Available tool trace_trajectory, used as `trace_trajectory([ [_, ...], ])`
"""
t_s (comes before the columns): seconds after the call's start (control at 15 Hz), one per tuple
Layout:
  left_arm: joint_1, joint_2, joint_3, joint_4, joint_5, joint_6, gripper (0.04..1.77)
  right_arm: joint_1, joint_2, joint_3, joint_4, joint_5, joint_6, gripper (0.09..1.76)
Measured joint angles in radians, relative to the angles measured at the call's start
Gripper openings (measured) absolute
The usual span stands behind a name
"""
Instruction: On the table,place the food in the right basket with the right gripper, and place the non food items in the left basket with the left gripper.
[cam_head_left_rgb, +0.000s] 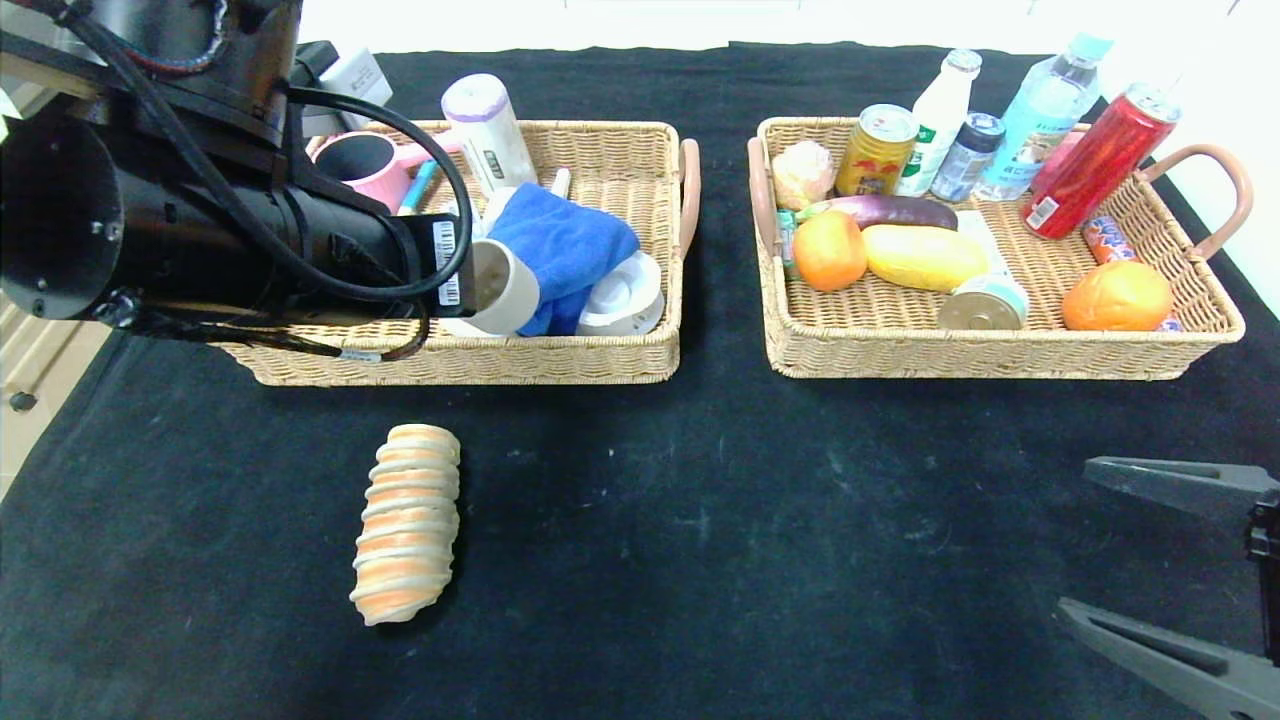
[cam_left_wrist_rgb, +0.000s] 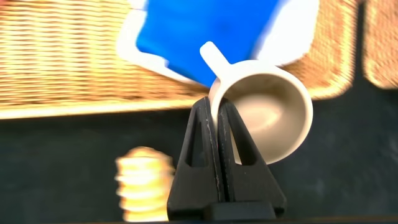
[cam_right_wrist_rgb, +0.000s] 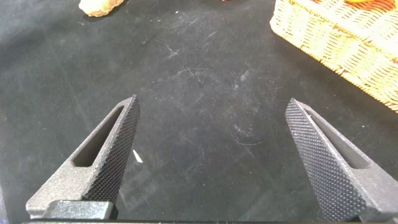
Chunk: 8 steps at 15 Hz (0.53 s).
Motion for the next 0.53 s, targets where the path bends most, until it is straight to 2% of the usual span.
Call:
trace_trajectory([
  [0.27, 0.119, -0.004, 0.001, -0.065, -0.039, 0.017, 0.12, 0.0, 0.0, 0.0, -0.001, -0.001, 0.0, 1.71],
  [0.53, 0.209, 0.002, 0.002, -0.111, -0.063, 0.025, 0.12, 0.0, -0.001, 0.0, -0.001, -0.001, 0.0, 1.71],
])
